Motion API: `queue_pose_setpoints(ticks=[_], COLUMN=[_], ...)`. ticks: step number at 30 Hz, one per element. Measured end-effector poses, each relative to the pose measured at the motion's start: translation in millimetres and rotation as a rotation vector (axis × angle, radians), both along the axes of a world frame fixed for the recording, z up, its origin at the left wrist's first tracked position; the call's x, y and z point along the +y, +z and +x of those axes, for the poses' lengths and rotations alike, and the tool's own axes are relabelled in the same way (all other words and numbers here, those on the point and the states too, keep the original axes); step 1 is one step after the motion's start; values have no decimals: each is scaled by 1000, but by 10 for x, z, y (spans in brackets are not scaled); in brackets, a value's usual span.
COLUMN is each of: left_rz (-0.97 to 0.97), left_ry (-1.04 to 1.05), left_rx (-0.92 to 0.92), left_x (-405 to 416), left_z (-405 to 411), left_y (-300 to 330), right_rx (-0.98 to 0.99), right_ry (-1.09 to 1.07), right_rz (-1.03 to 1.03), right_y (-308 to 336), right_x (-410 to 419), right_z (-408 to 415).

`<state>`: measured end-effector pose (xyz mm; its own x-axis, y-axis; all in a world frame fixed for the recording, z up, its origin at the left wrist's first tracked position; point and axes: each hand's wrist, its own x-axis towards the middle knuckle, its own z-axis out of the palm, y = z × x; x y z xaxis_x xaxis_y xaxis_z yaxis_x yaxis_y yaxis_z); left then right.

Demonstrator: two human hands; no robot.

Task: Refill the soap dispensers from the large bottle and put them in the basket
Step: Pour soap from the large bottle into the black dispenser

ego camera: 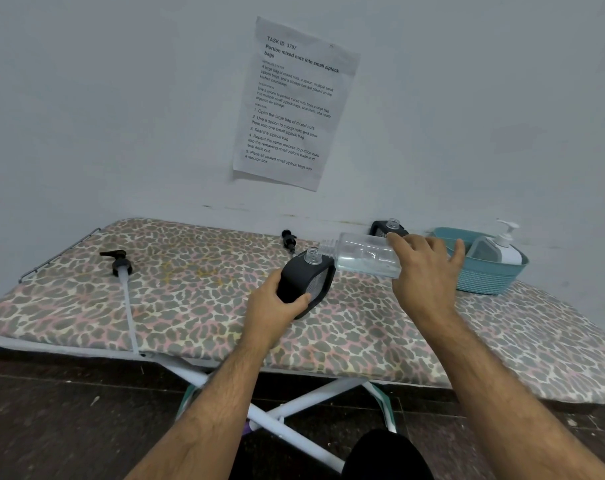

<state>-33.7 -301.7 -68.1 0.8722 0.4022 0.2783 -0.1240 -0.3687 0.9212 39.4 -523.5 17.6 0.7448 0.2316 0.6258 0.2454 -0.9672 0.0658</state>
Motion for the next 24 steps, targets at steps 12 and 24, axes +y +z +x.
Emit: queue_pose_setpoints(ticks=[12, 24], left_rz=[10, 18], left_ry=[1, 6], left_rx=[-1, 1], left_x=[1, -3], left_z=[6, 6], left_y=[-1, 4], right_rx=[-21, -16], right_ry=[7, 6], right_rz=[1, -3], right_y=[-22, -22], right_x=[-8, -11], right_z=[20, 31])
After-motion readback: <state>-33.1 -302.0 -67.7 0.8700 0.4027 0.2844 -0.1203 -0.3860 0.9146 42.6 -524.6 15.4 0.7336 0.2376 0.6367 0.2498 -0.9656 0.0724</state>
